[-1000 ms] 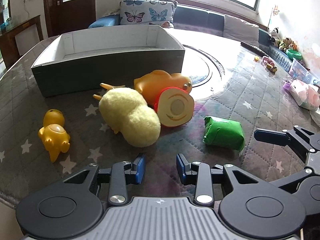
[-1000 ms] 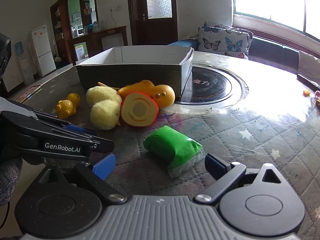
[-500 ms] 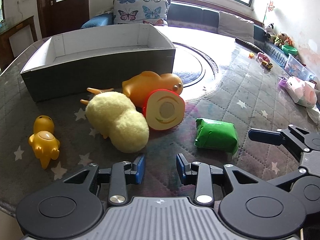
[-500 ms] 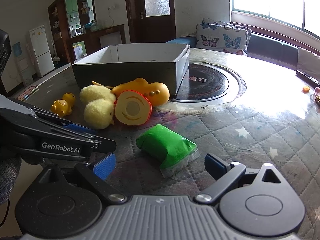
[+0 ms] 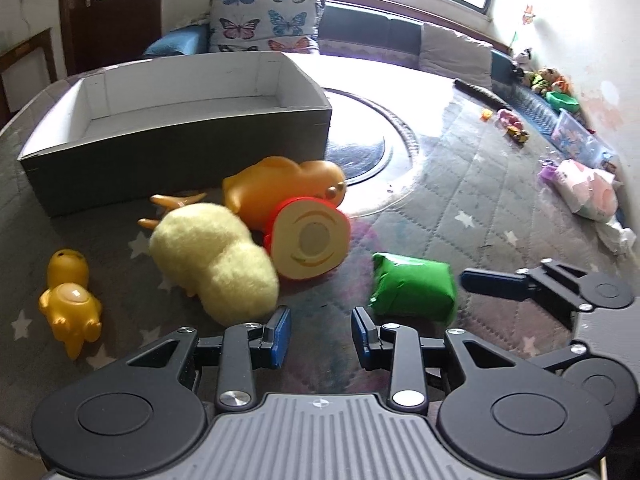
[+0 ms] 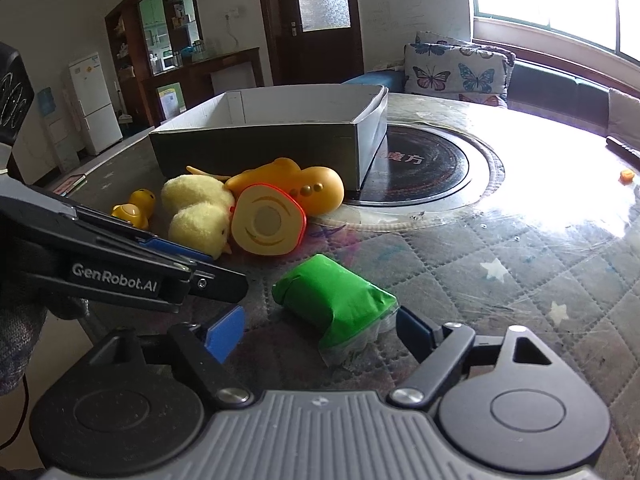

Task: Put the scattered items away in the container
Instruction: 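Close the left gripper on the green soft block, then carry the green block into the cardboard box and open the left gripper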

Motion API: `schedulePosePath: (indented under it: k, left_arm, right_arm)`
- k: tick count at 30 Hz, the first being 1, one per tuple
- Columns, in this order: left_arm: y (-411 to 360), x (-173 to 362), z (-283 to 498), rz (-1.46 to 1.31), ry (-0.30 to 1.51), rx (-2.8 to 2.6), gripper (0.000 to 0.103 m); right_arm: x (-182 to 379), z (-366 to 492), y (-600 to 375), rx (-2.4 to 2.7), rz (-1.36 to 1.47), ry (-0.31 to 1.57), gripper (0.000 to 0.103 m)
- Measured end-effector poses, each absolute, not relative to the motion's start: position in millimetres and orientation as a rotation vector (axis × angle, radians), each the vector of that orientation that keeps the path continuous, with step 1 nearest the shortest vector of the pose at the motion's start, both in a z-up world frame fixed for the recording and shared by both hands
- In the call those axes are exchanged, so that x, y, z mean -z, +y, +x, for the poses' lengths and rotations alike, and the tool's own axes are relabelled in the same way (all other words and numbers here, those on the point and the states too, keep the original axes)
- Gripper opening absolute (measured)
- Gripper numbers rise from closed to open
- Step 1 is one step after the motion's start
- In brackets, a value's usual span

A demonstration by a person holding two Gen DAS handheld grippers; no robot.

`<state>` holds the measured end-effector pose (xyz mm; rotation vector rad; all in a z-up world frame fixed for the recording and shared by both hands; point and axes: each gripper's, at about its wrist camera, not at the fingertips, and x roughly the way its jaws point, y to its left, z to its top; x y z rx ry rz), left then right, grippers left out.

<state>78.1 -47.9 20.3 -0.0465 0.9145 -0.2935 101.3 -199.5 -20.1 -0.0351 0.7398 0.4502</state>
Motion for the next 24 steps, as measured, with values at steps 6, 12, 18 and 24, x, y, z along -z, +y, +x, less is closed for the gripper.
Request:
schedulePosePath:
  k: [6, 12, 18, 24]
  left_arm:
    - [-52.5, -24.1, 86.6, -0.089, 0.924, 0.366, 0.035]
    - [-55.1, -23.9, 98.4, -0.138, 0.95, 0.439, 0.036]
    - [-59.0, -19.5, 110.8, -0.155, 0.978, 0.479, 0.036]
    - [-53.1, -17.0, 117.9, -0.199, 0.989, 0.5, 0.035]
  right_arm:
    - [23.6, 109.5, -205.1, -0.444, -0.023, 0.754, 0.076]
    - [22.7, 112.5, -205.3, -0.454, -0.036, 0.754, 0.063]
    - [22.6, 114.0, -203.3, -0.455, -0.056, 0.752, 0.057]
    - [21.6, 117.8, -203.6, -0.452, -0.056, 0.75, 0.051]
